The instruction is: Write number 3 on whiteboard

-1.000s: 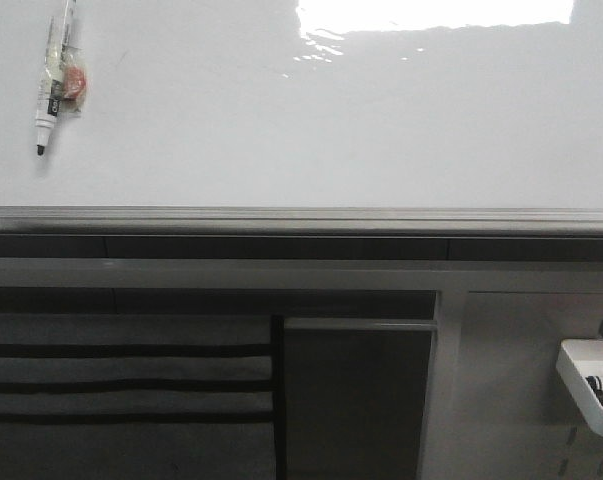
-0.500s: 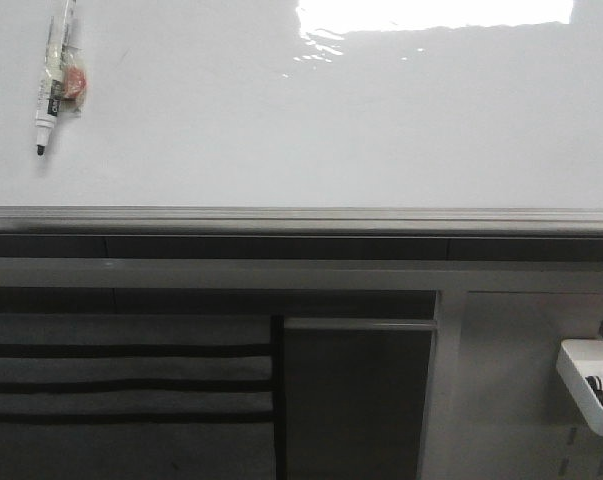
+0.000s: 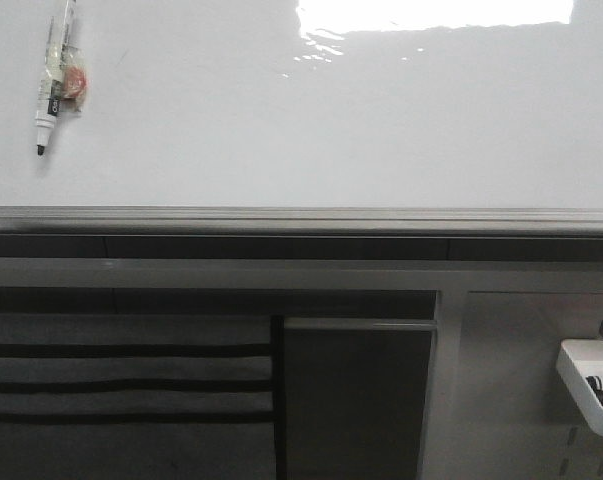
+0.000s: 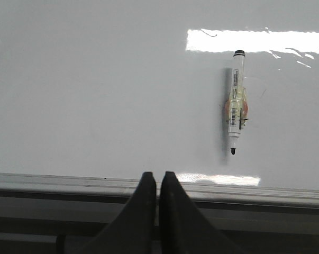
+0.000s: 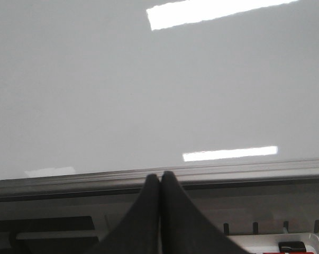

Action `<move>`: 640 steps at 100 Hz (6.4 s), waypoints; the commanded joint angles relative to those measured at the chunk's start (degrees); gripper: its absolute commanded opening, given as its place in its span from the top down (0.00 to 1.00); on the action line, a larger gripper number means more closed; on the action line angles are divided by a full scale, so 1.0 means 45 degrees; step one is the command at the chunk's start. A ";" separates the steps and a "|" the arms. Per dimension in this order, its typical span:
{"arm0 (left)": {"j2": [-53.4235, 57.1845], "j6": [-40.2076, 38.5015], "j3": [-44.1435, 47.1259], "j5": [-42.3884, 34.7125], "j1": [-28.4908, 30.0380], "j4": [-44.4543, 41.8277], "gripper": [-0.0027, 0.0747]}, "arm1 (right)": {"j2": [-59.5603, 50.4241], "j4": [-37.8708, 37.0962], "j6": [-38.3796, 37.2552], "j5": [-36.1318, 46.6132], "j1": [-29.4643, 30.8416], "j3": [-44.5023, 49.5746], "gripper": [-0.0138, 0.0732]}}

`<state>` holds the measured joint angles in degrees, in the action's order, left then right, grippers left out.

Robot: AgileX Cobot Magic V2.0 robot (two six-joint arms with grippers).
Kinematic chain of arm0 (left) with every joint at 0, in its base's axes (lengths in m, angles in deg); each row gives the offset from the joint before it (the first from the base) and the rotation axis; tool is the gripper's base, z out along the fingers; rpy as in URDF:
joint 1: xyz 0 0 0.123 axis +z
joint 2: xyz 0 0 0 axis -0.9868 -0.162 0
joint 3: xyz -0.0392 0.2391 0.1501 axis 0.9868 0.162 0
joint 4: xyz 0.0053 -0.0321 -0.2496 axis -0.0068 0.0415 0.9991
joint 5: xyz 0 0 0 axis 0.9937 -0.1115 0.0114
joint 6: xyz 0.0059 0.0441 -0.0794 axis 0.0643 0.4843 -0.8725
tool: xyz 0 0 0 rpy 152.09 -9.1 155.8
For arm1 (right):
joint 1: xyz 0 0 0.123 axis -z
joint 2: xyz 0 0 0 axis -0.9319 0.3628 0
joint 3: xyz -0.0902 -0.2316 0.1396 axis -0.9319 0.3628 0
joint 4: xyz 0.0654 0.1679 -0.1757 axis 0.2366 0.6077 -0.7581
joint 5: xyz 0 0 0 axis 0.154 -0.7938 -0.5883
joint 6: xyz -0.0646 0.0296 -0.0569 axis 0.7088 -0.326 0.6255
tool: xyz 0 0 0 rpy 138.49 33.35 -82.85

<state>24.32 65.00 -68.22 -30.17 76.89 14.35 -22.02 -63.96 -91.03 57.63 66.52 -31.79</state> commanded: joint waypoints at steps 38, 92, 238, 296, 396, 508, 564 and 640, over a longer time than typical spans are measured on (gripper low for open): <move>0.0384 -0.0123 0.0033 -0.1079 0.0019 0.0011 0.99 | -0.0285 -0.0106 0.0060 0.0962 0.0085 0.0278 0.93; -0.0592 -0.0123 -0.4678 0.2363 0.0019 0.0549 0.99 | 0.1023 -0.0411 0.0332 -0.2359 0.0085 -0.4100 0.93; -0.3470 0.0736 -0.7180 0.4237 0.0019 -0.0033 0.14 | 0.3701 -0.0720 0.1149 -0.3716 0.0085 -0.6403 0.16; -0.3537 0.0780 -0.7180 0.4100 0.0019 0.0308 0.14 | 0.3736 -0.0697 0.1149 -0.3757 0.0085 -0.6429 0.16; -1.6200 0.2209 -1.0681 0.1020 -0.3291 0.1285 0.14 | 0.7845 0.3346 0.4195 -0.7770 0.0035 -0.9548 0.16; -1.8561 0.2209 -1.1644 -0.1018 -0.3291 0.1285 0.95 | 0.7845 0.3346 0.4195 -0.7770 0.0035 -0.9548 0.16; -1.5963 0.8669 -1.3320 0.9331 -0.7018 0.1467 0.99 | 1.1368 0.8143 1.0855 -1.1783 -0.3195 -1.2136 0.16; -1.5175 1.4468 -1.3320 1.1581 -0.8167 0.7661 0.99 | 1.6305 0.8236 1.3162 -1.1152 -0.8274 -1.5553 0.26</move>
<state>-45.41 129.83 -126.26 23.19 40.60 46.07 51.59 -29.34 -33.34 5.12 29.47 -99.44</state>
